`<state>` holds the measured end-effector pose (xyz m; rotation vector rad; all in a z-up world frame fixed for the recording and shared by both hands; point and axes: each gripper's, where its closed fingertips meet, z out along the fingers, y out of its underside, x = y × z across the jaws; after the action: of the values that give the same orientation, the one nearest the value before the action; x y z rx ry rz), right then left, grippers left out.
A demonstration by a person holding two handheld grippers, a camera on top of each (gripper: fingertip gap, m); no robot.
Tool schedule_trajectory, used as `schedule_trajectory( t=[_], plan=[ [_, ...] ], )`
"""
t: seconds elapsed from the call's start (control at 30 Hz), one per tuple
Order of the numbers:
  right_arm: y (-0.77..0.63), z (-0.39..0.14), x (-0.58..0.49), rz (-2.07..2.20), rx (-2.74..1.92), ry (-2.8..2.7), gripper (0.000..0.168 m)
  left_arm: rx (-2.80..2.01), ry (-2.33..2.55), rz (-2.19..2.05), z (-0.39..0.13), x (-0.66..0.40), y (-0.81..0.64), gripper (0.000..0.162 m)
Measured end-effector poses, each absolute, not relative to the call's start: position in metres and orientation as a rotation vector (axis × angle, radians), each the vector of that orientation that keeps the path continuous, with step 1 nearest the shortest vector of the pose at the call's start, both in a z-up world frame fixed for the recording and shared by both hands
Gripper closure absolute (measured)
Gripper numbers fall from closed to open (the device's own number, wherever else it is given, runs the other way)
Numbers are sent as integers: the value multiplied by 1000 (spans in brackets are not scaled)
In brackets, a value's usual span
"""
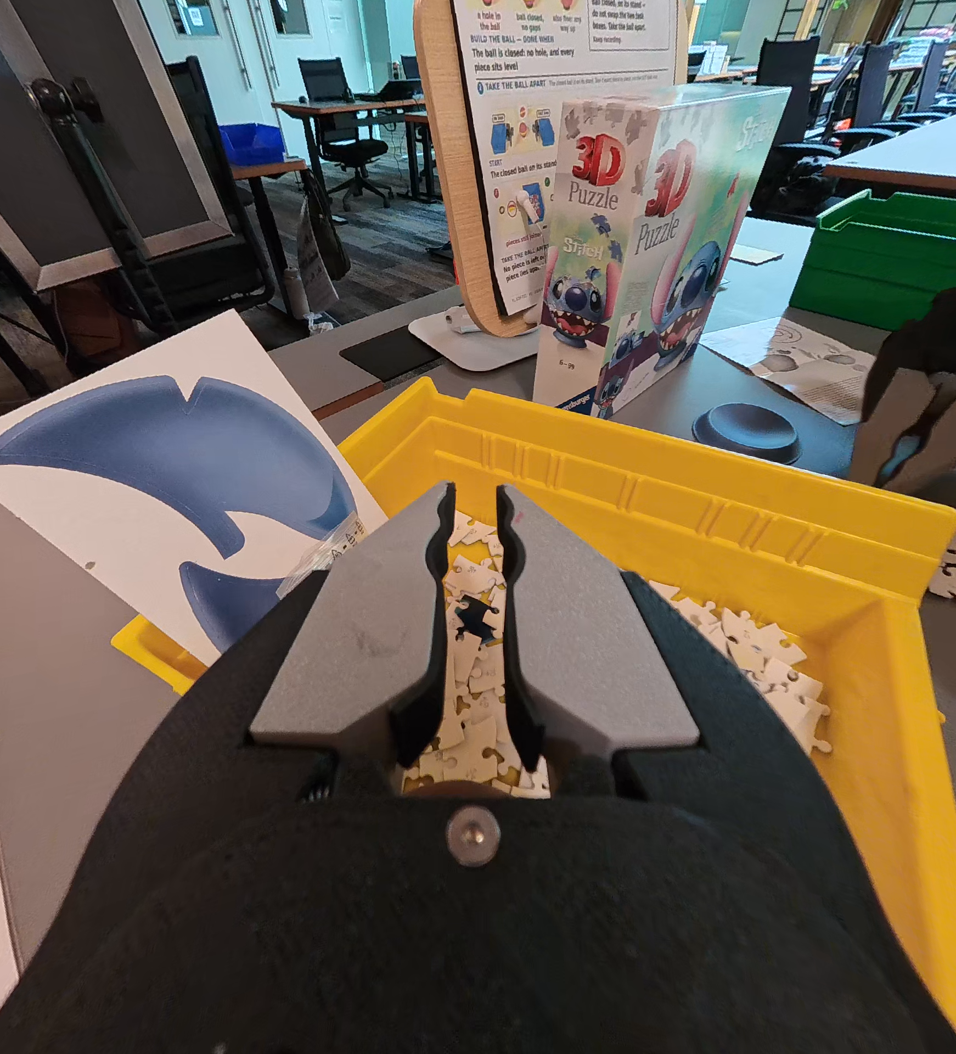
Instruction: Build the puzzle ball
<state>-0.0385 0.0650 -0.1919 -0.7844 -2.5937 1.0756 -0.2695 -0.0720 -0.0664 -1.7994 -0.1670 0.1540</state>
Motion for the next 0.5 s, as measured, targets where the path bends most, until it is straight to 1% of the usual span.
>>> schedule_trajectory(
  t=[0.03,0.1,0.27,0.5],
  plan=[
    [57,-188,-36,1135,-753,-2598,168,-1800,-167,155,-66,-270,-72,151],
    [43,-187,-30,1168,-690,-2630,168,-1800,-168,155,-67,-270,-72,151],
    [32,-206,-30,1036,-662,-2698,168,-1800,-168,157,-67,-270,-72,151],
    [17,-206,-35,1034,-627,-2685,168,-1800,-169,156,-66,-270,-72,151]
  ],
)
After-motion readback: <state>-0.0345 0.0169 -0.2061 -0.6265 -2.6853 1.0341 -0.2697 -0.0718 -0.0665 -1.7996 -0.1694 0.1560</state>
